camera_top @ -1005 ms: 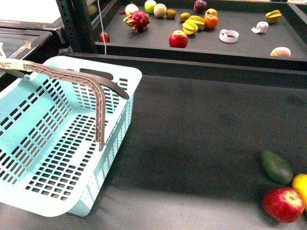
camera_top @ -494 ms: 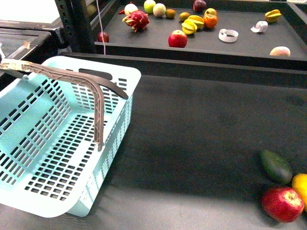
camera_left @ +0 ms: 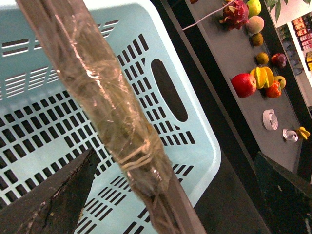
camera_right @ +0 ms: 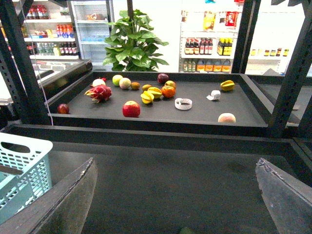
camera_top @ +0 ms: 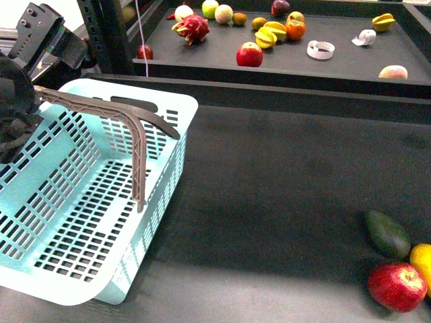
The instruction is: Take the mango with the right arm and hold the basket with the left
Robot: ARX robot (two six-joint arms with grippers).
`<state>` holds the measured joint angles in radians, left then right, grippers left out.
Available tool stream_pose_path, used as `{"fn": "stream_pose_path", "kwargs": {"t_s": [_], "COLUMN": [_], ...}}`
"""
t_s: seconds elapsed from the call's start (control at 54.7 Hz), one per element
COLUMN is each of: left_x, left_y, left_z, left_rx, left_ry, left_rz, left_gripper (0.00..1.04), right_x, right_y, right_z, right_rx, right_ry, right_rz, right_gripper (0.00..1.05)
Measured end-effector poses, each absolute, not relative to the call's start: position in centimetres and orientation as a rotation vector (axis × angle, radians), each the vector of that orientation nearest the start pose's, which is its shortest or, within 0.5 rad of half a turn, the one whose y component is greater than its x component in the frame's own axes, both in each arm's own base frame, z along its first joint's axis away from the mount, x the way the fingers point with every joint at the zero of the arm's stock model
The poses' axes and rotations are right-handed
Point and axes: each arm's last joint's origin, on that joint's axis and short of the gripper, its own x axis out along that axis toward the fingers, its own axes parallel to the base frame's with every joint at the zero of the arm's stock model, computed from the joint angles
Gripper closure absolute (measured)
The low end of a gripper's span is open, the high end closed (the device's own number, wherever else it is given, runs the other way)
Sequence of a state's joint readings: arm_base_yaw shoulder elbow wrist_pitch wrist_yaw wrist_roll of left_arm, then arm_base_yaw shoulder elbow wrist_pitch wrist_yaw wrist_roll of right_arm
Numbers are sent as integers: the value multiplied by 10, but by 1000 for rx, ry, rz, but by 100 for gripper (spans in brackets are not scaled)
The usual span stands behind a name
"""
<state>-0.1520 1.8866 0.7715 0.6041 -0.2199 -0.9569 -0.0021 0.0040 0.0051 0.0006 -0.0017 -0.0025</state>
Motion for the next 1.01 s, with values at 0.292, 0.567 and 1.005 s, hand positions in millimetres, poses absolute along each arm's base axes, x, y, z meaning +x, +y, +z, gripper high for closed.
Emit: {"fn": "stream_pose_path", "kwargs": {"t_s": [0.292, 0.567, 1.005], "left_x": [360, 361, 324], "left_y": [-52, -61, -110], "left_z": [104, 100, 136], "left_rx": [-868, -878, -805], "left_ry": [444, 459, 446], "left_rz": [326, 317, -67], "left_gripper": [25, 79, 98], "right_x": [98, 98, 98], "right_y": [0, 0, 0], "right_z": [165, 165, 165], "right_rx": [-2, -2, -2], "right_ry": [-2, -2, -2], "right_rz": [-1, -1, -1], "right_gripper": [8, 8, 8]}}
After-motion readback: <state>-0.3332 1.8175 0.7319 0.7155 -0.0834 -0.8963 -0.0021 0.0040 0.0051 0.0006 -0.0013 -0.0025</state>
